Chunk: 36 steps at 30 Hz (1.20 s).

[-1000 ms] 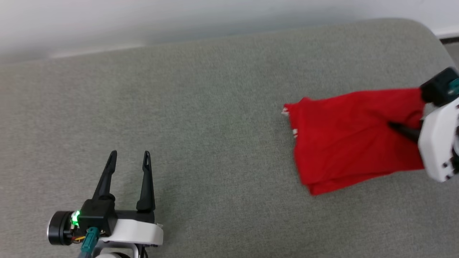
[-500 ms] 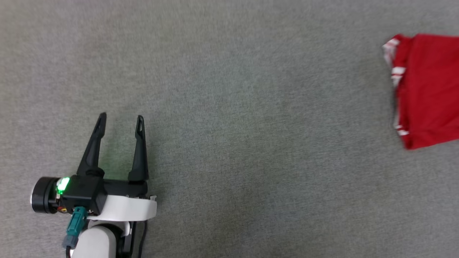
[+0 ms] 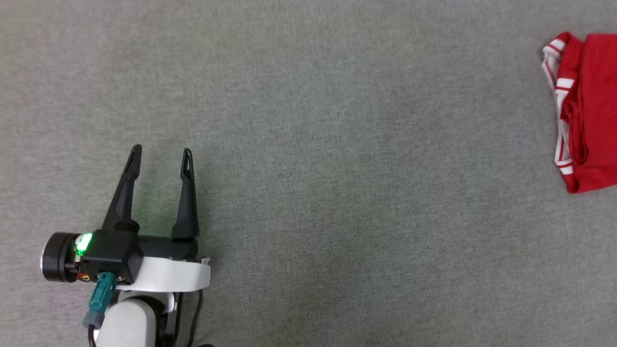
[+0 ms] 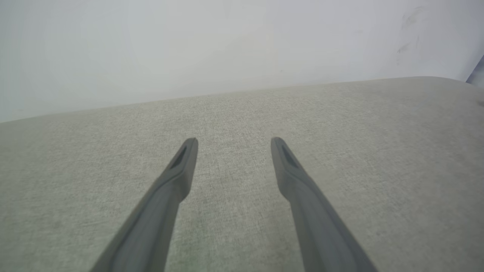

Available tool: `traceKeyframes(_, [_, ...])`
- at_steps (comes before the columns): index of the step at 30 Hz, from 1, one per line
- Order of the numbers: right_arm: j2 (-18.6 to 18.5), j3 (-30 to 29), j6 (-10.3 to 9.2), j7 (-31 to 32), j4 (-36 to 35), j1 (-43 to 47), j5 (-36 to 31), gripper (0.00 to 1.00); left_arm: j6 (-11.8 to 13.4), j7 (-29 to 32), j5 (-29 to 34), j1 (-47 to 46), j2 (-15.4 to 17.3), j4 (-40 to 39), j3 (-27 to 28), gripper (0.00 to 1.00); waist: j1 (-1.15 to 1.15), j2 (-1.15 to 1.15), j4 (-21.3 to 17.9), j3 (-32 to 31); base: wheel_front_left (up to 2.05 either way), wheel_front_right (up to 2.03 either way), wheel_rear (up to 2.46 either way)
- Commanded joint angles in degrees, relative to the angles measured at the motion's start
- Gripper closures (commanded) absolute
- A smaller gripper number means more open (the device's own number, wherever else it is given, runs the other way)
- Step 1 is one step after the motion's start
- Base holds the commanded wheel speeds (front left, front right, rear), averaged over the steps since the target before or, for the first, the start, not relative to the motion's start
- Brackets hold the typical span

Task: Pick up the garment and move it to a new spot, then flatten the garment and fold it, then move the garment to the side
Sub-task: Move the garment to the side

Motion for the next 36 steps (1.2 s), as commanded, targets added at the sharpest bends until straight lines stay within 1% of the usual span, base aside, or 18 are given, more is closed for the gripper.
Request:
traceKeyframes(1, [-0.44, -0.43, -0.07, -1.25, -0.16, 0.77, -0.84, 0.00, 0.24, -0.12, -0.22, 0.93, -0.05, 0.20, 0.11, 0.00, 0.00, 0.00, 0.50, -2.30, 0.00, 0.00, 0.00])
traceKeyframes(6, [-0.31, -1.69, -0.07, -8.29, -3.86, 2.86, -4.25, 0.00, 1.03, -0.12, -0.74, 3.43, -0.64, 0.96, 0.53, 0.00, 0.00, 0.00, 1.90, -7.41, 0.00, 0.00, 0.00])
traceKeyframes(9, [1.16, -2.80, -0.06, -13.80, -7.62, 3.94, -5.92, 0.00, 1.78, -0.12, -1.20, 5.73, -0.98, 1.43, 1.01, 0.00, 0.00, 0.00, 2.67, -10.46, 0.00, 0.00, 0.00])
traceKeyframes(11, [2.46, -4.48, -0.07, -18.61, -10.17, 4.87, -7.40, 0.00, 1.89, -0.13, -1.36, 6.80, -1.17, 1.60, 1.02, 0.00, 0.00, 0.00, 3.51, -12.30, 0.00, 0.00, 0.00])
traceKeyframes(15, [7.52, -9.54, -0.05, -28.01, -15.83, 8.46, -10.60, 0.00, 2.58, -0.12, -1.90, 9.01, -1.43, 2.08, 0.85, 0.00, 0.00, 0.00, 5.62, -15.69, 0.00, 0.00, 0.00])
traceKeyframes(18, [11.92, -12.55, -0.05, -32.70, -20.44, 12.44, -13.08, 0.00, 2.92, -0.12, -2.19, 10.21, -1.72, 2.17, 0.76, 0.00, 0.00, 0.00, 6.96, -17.99, 0.00, 0.00, 0.00])
traceKeyframes(20, [15.33, -13.44, -0.04, -34.99, -23.26, 15.77, -14.24, 0.00, 2.86, -0.12, -2.46, 11.12, -1.80, 2.60, 0.59, 0.00, 0.00, 0.00, 7.85, -19.55, 0.00, 0.00, 0.00])
traceKeyframes(23, [20.29, -14.85, -0.05, -37.95, -26.69, 20.48, -15.72, 0.00, 2.94, -0.12, -2.37, 12.31, -1.90, 3.01, 0.38, 0.00, 0.00, 0.00, 8.85, -21.47, 0.00, 0.00, 0.00])
traceKeyframes(27, [27.06, -15.82, -0.04, -40.91, -29.01, 26.69, -17.43, 0.00, 2.72, -0.12, -2.47, 13.23, -1.95, 3.63, 0.37, 0.00, 0.00, 0.00, 9.84, -23.22, 0.00, 0.00, 0.00])
traceKeyframes(29, [29.64, -16.78, -0.05, -42.11, -29.43, 29.37, -18.51, 0.00, 2.63, -0.12, -2.41, 13.52, -2.01, 4.13, 0.14, 0.00, 0.00, 0.00, 10.55, -24.03, 0.00, 0.00, 0.00])
traceKeyframes(30, [29.64, -16.78, -0.05, -42.11, -29.43, 29.37, -18.51, 0.00, 2.63, -0.12, -2.41, 13.52, -2.01, 4.13, 0.14, 0.00, 0.00, 0.00, 10.55, -24.03, 0.00, 0.00, 0.00])
traceKeyframes(33, [34.00, -17.31, -0.04, -43.44, -28.98, 33.20, -18.38, 0.00, 2.49, -0.12, -2.42, 13.81, -2.02, 4.81, 0.11, 0.00, 0.00, 0.00, 11.12, -25.11, 0.00, 0.00, 0.00])
traceKeyframes(36, [37.25, -17.16, -0.04, -44.27, -28.38, 36.80, -17.94, 0.00, 2.11, -0.12, -2.37, 14.03, -2.05, 5.60, -0.01, 0.00, 0.00, 0.00, 11.60, -25.95, 0.00, 0.00, 0.00])
